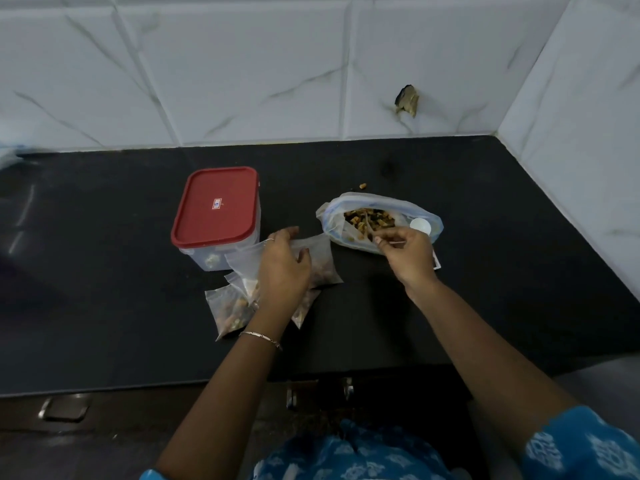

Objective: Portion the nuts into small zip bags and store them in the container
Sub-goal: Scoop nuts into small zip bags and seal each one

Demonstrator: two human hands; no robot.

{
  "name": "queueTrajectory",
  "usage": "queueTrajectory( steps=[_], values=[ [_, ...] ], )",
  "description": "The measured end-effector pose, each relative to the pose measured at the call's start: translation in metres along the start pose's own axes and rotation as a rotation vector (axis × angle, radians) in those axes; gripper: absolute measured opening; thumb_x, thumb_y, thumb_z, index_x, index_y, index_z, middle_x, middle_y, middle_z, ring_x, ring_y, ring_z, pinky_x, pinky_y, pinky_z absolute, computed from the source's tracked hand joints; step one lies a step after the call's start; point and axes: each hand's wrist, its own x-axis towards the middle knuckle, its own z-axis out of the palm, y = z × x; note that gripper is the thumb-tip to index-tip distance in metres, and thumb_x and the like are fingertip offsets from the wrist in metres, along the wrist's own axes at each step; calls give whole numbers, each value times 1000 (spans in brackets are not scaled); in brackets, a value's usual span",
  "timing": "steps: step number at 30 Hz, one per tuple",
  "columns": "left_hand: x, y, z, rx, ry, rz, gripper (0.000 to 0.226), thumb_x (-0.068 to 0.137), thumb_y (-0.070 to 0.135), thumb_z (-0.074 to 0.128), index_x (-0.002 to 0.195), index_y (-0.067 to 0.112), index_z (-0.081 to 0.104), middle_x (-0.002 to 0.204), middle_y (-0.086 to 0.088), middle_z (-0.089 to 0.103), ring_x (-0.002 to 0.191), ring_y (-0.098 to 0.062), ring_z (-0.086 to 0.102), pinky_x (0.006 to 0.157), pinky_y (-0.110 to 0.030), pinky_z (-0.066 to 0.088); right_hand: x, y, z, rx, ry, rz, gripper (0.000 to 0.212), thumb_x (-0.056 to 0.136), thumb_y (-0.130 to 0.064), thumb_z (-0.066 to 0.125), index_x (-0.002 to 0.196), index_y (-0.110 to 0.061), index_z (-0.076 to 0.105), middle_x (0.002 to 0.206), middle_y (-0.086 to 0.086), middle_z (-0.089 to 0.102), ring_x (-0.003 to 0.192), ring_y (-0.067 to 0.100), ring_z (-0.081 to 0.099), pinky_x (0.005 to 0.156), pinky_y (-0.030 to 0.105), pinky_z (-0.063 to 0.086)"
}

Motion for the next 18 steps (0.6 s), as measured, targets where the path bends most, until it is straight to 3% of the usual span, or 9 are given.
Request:
queueTrajectory(
  steps=[3, 6, 10, 13, 18],
  values=[
    [3, 10, 7, 85, 38, 123, 43, 87, 10, 63, 129, 15, 55, 133, -5, 51, 122, -18, 50, 105, -28, 40, 2, 15, -32, 6, 223, 79, 15, 83, -16, 74, 89, -26, 65, 102, -5, 65, 96, 13, 62, 78, 29, 51],
    [-1, 28, 21, 64, -17, 252, 34, 87, 13, 63, 121, 17, 59, 126, -3, 55, 118, -16, 50, 99, -25, 41, 3, 30, -54, -12, 359, 142, 22, 81, -14, 75, 90, -24, 57, 92, -7, 63, 89, 16, 64, 77, 36, 54],
    [-7, 45, 51, 58, -207, 375, 28, 90, 18, 62, 119, 16, 60, 117, -1, 61, 110, -13, 56, 92, -27, 47, 3, 38, -63, -87, 306, 172, 20, 81, -19, 76, 94, -20, 61, 89, -8, 63, 78, 7, 60, 70, 28, 50],
    [-9, 49, 66, 107, -309, 382, 32, 91, 20, 61, 123, 16, 58, 122, -1, 60, 115, -14, 55, 94, -23, 43, 4, 41, -64, -163, 265, 178, 16, 83, -25, 74, 95, -20, 65, 90, -7, 64, 78, 8, 59, 71, 29, 51],
    [-7, 57, 82, 187, -413, 387, 42, 92, 22, 61, 132, 15, 53, 131, -4, 57, 123, -15, 51, 101, -26, 41, 7, 46, -66, -211, 220, 184, 17, 83, -28, 74, 95, -22, 64, 89, -8, 62, 83, 11, 60, 72, 28, 50]
  ],
)
